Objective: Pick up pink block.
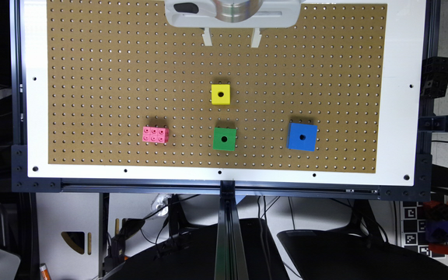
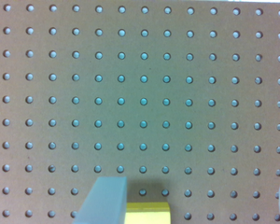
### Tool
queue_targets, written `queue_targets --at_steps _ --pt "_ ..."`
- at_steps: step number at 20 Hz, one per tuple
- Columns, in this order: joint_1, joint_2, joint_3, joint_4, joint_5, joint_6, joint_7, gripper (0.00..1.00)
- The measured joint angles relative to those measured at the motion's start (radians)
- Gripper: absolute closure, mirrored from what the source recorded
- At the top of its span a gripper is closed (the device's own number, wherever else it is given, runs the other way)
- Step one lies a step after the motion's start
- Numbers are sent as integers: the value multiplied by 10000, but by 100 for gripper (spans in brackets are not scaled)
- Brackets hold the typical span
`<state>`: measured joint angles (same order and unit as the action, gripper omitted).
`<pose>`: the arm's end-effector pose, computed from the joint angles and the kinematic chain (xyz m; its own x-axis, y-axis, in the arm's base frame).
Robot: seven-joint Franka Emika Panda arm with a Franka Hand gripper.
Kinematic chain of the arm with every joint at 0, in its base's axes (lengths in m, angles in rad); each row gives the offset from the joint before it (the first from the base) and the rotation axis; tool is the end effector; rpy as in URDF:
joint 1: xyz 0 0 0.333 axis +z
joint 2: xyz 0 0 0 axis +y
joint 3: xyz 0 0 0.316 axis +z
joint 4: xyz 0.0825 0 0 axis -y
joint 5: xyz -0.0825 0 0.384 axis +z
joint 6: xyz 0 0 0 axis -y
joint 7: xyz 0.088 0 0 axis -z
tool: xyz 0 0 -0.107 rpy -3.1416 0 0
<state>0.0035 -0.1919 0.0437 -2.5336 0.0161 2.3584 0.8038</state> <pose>0.4429 0.0209 0.3449 0.7188 -0.6952 0.0092 -0.6950 -0.7188 -0.0141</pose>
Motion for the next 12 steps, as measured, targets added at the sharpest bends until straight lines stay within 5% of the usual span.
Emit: queue_targets --at_steps 4,6,12 --pt "-30 0 -1 -16 0 0 0 0" --pt "-148 1 -10 25 -43 1 -28 0" --pt "-994 489 -22 727 -65 5 -713 0"
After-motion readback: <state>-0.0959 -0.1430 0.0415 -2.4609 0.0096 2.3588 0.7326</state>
